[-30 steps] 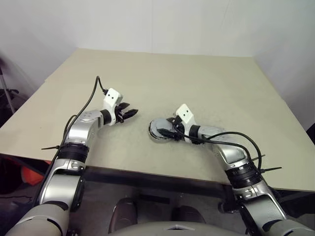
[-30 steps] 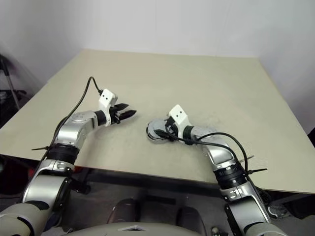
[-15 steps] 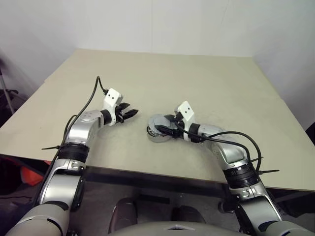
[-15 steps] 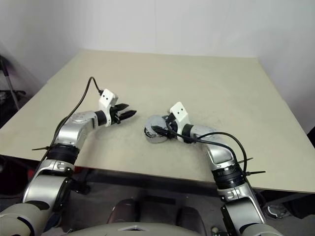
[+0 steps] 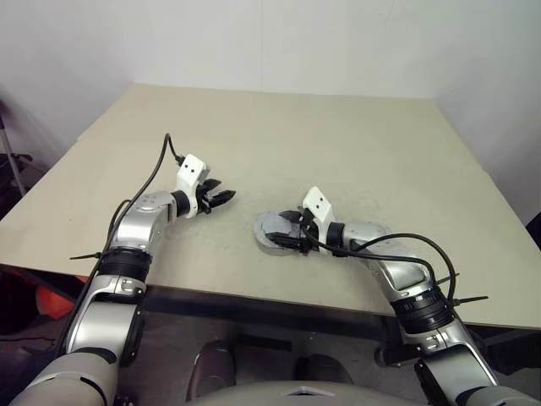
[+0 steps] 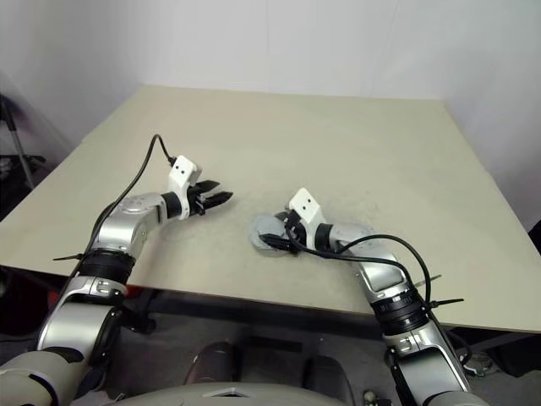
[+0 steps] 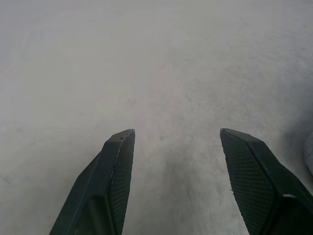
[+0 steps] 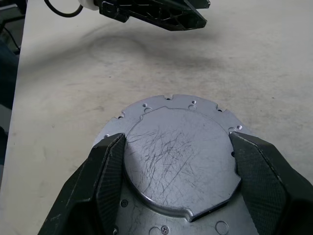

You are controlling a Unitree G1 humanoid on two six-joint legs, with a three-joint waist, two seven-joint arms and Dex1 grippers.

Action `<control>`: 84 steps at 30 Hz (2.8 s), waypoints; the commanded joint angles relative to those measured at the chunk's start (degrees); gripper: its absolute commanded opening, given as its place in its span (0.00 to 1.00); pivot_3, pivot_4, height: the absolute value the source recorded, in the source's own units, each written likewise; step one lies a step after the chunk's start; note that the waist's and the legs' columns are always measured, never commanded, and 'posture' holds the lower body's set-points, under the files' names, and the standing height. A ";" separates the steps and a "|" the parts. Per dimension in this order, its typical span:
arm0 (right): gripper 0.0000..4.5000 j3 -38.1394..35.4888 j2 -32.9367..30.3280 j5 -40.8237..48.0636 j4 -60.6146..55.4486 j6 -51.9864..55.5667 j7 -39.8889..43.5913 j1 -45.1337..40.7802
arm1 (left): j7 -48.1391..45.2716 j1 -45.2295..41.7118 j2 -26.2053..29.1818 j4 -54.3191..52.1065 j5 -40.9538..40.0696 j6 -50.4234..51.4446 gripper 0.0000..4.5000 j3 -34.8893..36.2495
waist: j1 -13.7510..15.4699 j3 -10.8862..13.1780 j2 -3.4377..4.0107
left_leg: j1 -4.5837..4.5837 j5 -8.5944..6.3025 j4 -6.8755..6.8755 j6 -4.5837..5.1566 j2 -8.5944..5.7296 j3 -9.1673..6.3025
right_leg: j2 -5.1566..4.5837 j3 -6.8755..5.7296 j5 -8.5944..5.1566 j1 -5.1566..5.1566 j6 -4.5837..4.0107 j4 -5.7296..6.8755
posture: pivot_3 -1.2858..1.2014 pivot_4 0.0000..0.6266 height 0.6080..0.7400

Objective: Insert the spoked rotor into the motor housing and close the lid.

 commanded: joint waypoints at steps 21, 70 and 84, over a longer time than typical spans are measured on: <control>0.65 0.04 -2.12 -1.85 1.70 -2.30 0.50 0.26 | 0.99 -0.97 0.48 -0.07 0.46 -0.62 0.66 0.68 | 0.01 0.00 0.00 | 0.35 0.00 0.00 0.00 -0.01 -0.21 | 0.00 0.00 0.00 0.37 0.00 -0.02 | 0.52 0.00 1.00; 0.65 1.31 -3.06 -1.81 0.59 -7.34 1.80 2.23 | 1.20 -0.66 0.48 0.61 0.85 -0.76 0.66 0.34 | 0.05 -0.01 -0.02 | 0.48 -0.04 -0.03 0.06 -0.02 -0.26 | -0.01 0.00 -0.02 0.54 0.01 -0.14 | 0.52 0.00 1.00; 0.65 2.00 -1.98 -3.34 3.21 -7.35 0.53 0.59 | 1.17 -0.32 0.52 0.59 1.62 -1.15 0.66 0.25 | -0.16 -0.01 -0.02 | 0.51 -0.04 -0.09 0.06 -0.01 -0.26 | 0.00 0.00 -0.02 0.53 0.01 -0.18 | 0.52 0.00 1.00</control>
